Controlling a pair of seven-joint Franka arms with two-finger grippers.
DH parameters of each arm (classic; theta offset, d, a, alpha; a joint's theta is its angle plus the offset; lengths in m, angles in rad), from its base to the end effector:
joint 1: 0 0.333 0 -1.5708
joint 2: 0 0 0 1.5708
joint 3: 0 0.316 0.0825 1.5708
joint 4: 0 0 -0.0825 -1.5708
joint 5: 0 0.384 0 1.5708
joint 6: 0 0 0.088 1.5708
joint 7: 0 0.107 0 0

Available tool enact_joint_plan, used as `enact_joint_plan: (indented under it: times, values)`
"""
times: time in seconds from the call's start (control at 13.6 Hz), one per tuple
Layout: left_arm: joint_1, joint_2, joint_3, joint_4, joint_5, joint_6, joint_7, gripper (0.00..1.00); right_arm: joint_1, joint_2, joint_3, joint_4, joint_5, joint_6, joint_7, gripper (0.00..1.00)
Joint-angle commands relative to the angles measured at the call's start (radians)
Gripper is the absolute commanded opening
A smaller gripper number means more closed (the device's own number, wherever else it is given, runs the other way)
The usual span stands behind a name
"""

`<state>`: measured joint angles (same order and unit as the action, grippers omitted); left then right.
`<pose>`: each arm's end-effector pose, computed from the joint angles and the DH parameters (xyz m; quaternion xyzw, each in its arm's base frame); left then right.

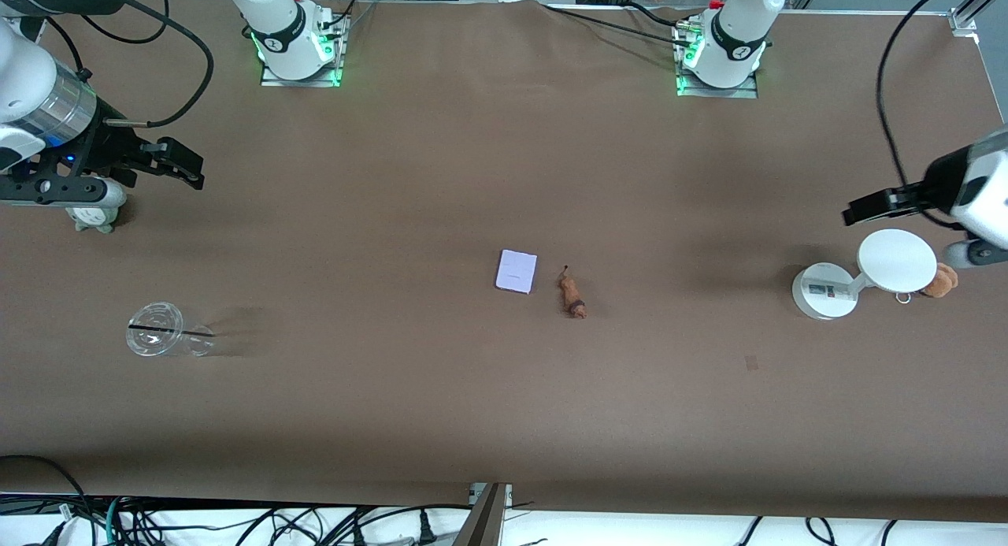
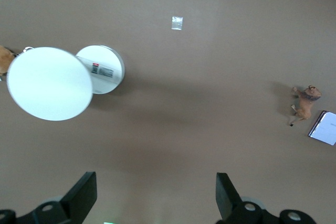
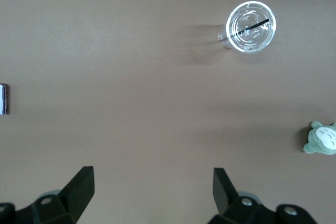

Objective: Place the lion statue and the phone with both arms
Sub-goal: 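Reach the left gripper down to the brown lion statue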

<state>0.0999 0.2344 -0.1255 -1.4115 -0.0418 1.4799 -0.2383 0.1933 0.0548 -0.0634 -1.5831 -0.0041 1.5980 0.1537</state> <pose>0.6114 -0.0119 0.5558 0.9903 0.1060 -0.0859 0.0244 0.5671 0.0746 0.5902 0.9997 -0.0118 -0.0192 0.0066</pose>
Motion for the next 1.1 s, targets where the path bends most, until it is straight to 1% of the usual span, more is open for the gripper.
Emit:
enact_joint_plan:
  times: [0.0,0.15,0.37,0.66,0.88,1.03]
  values:
    - [-0.122,0.049,0.006,0.014,-0.021,0.06,-0.129,1.0,0.0,0.0,-0.001,0.014,-0.005,-0.006,0.009,1.0]
    - [-0.196,0.097,0.006,0.016,-0.021,0.112,-0.258,1.0,0.0,-0.001,-0.001,0.011,-0.007,-0.006,0.009,1.0]
    - [-0.305,0.173,0.006,0.014,-0.013,0.213,-0.367,1.0,0.0,-0.001,-0.001,0.014,-0.007,-0.006,0.007,1.0]
    - [-0.397,0.285,0.007,0.014,-0.01,0.394,-0.539,1.0,0.001,-0.001,-0.001,0.014,-0.008,-0.006,0.007,1.0]
    - [-0.451,0.359,0.01,0.011,-0.007,0.506,-0.581,1.0,-0.003,0.0,-0.001,0.014,-0.008,-0.006,-0.005,1.0]
    - [-0.488,0.396,0.013,0.009,0.011,0.557,-0.598,1.0,-0.005,0.002,-0.003,0.014,-0.008,-0.006,-0.005,1.0]
